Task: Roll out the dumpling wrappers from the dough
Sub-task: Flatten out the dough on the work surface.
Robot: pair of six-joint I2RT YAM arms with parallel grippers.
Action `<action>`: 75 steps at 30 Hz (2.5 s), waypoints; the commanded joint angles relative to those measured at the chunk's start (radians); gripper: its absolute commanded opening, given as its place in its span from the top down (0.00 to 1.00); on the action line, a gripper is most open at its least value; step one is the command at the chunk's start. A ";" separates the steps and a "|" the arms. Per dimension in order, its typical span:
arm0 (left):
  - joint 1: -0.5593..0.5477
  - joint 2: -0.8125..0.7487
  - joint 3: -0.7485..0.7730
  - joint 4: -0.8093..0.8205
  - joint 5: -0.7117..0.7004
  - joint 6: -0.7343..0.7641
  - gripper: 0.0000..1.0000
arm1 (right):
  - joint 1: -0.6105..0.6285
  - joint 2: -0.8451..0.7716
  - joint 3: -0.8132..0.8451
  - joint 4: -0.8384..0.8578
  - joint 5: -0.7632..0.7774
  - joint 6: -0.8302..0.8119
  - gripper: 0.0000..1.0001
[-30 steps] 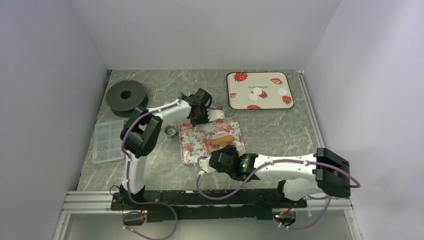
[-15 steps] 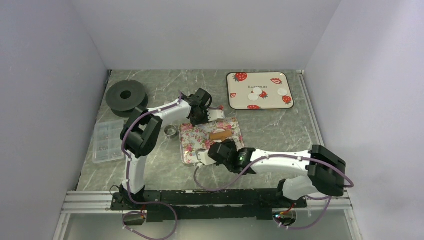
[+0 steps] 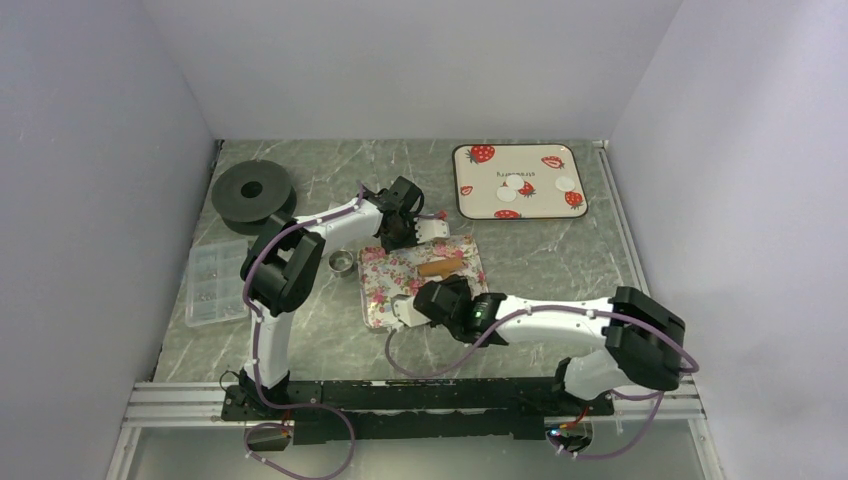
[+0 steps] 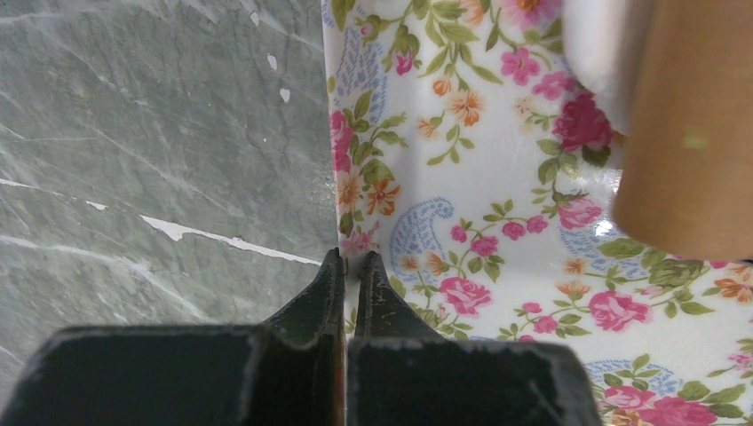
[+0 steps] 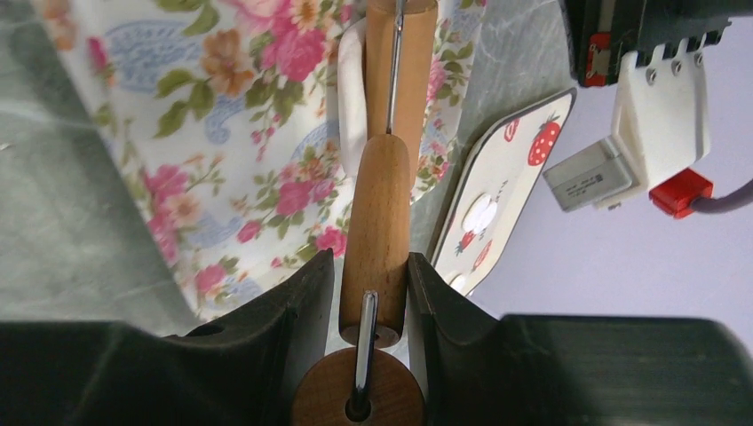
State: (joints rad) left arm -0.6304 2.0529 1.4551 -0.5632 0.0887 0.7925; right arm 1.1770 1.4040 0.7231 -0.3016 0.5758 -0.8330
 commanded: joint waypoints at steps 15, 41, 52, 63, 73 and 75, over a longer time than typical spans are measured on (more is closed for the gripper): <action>-0.025 0.124 -0.092 -0.087 0.043 0.032 1.00 | 0.017 0.041 -0.106 -0.227 -0.255 0.043 1.00; -0.022 0.124 -0.100 -0.085 0.032 0.037 1.00 | -0.014 0.013 -0.048 -0.300 -0.247 -0.027 1.00; -0.021 0.131 -0.081 -0.102 0.060 0.025 1.00 | -0.003 -0.266 0.141 -0.435 -0.254 0.181 1.00; 0.035 0.100 -0.037 -0.150 0.190 -0.020 1.00 | -0.175 -0.332 0.409 -0.476 -0.463 0.462 1.00; 0.059 0.089 -0.019 -0.182 0.255 -0.047 1.00 | -0.433 -0.166 0.726 -0.770 -0.720 0.928 1.00; 0.060 0.095 -0.012 -0.187 0.262 -0.053 1.00 | -0.510 -0.136 0.740 -0.796 -0.830 0.972 1.00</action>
State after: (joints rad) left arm -0.5579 2.0624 1.4895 -0.5797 0.2474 0.7879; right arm 0.7952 1.2114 1.3994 -0.9798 -0.0303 -0.0765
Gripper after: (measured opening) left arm 0.026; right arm 0.362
